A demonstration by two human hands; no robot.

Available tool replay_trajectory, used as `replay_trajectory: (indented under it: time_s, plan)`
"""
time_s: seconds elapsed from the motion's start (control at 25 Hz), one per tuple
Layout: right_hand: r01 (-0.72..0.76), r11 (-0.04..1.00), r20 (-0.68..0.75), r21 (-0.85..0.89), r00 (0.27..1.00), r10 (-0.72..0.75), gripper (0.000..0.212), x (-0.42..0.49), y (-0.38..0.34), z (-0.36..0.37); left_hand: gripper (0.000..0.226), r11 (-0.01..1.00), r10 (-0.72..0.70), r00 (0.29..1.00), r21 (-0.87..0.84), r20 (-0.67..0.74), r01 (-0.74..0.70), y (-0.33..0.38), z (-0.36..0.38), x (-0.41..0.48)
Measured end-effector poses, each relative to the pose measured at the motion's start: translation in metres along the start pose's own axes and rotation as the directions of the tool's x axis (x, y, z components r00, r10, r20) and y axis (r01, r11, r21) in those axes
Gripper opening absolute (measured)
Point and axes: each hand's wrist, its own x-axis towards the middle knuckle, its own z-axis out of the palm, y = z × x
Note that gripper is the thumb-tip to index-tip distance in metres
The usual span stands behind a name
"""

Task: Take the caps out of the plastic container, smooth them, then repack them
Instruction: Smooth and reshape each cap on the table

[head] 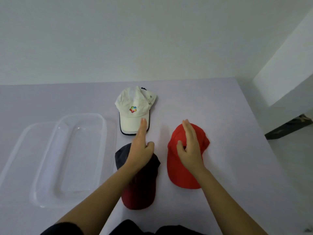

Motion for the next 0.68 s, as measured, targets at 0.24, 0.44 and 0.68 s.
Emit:
replay_trajectory:
  time_s: [0.24,0.44,0.68]
  plan:
    - [-0.040,0.994,0.320,-0.105,0.945,0.072,0.065,0.061,-0.024,0.069,0.058,0.983,-0.045,0.999,0.177,-0.005,0.045,-0.044,-0.063,0.072]
    - [-0.236,0.948,0.403,-0.216,0.863,0.306,0.079,0.096,-0.013,0.115,0.059,0.934,-0.112,0.992,0.346,0.054,0.087,-0.079,-0.089,0.136]
    - [-0.170,0.937,0.374,-0.306,0.883,0.283,0.094,0.112,0.007,0.143,0.079,0.773,-0.100,0.963,0.629,0.252,-0.084,-0.080,-0.087,0.199]
